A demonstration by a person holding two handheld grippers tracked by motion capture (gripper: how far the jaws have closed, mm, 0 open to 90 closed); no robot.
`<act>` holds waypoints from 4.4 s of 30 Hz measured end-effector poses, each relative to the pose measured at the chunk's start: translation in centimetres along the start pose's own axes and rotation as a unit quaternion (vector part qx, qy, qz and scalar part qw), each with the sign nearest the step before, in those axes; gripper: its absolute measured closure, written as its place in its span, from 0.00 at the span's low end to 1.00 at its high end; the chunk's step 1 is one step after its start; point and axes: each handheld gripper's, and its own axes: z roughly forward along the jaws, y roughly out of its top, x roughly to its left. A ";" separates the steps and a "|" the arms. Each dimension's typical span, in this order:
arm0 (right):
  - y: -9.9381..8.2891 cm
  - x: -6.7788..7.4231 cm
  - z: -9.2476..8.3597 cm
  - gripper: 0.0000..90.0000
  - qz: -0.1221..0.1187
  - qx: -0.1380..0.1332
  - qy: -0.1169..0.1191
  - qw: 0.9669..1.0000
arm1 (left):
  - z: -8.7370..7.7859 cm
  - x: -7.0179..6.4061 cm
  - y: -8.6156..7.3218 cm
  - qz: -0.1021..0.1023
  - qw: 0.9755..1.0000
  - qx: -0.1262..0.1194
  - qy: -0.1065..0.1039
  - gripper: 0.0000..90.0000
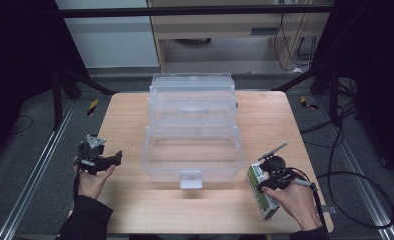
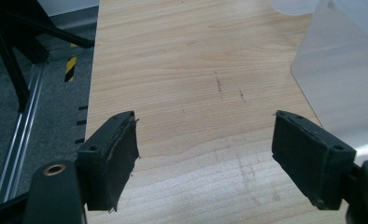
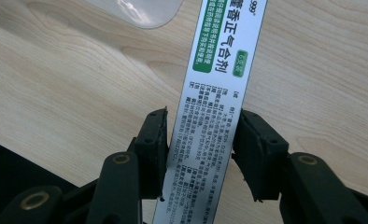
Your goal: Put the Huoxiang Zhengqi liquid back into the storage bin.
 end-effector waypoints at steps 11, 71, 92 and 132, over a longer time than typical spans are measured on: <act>0.2 0.0 0.4 0.63 0.004 0.012 -0.001 1.000 | 0.1 -0.1 0.0 0.002 1.000 0.003 -0.003 0.24; 1.1 -2.1 -5.5 0.71 0.034 -0.079 -0.038 0.996 | 0.5 -0.2 -0.1 0.007 1.000 0.012 -0.005 0.25; 3.2 -2.1 -9.6 0.72 0.023 -0.143 -0.045 0.988 | 0.5 -0.2 -0.2 0.007 1.000 0.015 -0.005 0.25; 10.0 2.0 -11.3 0.72 -0.130 -0.193 0.039 0.972 | 0.7 -0.1 -0.2 0.009 1.000 0.018 -0.001 0.25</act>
